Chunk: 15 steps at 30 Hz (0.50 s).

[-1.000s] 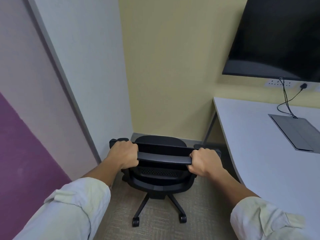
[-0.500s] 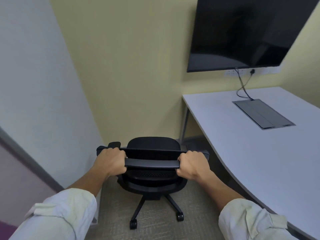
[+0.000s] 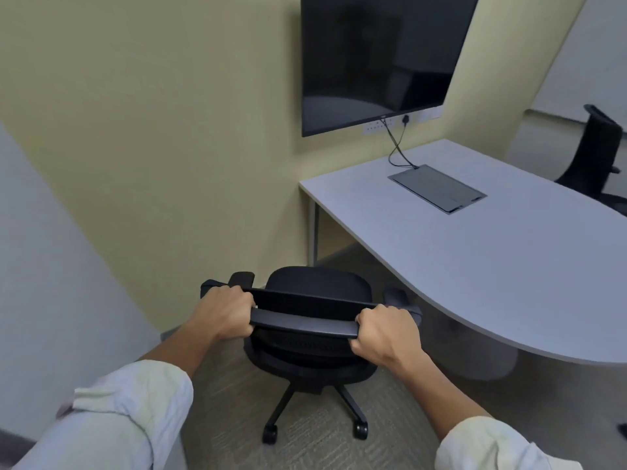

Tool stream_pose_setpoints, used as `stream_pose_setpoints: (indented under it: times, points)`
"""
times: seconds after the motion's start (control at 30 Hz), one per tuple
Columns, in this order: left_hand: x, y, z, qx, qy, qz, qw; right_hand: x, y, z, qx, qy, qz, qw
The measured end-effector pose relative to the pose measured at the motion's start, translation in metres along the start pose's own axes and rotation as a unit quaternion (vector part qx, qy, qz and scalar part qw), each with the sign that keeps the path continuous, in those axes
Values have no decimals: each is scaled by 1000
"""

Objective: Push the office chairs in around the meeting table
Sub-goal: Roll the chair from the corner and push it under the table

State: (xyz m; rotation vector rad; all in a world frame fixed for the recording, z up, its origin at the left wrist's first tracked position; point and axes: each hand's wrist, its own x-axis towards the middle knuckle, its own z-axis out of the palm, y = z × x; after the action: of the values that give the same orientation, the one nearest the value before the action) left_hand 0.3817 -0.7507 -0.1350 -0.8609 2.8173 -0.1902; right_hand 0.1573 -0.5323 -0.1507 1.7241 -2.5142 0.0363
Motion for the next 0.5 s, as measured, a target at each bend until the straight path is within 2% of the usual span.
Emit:
stream_pose_setpoints:
  times: [0.23,0.5]
  points:
    - [79,-20,-5,2,37,61,997,40,11,1,13,-16,67,998]
    - [193,-53,-16,29,1,94,995,110,22,5,44,-3,111,993]
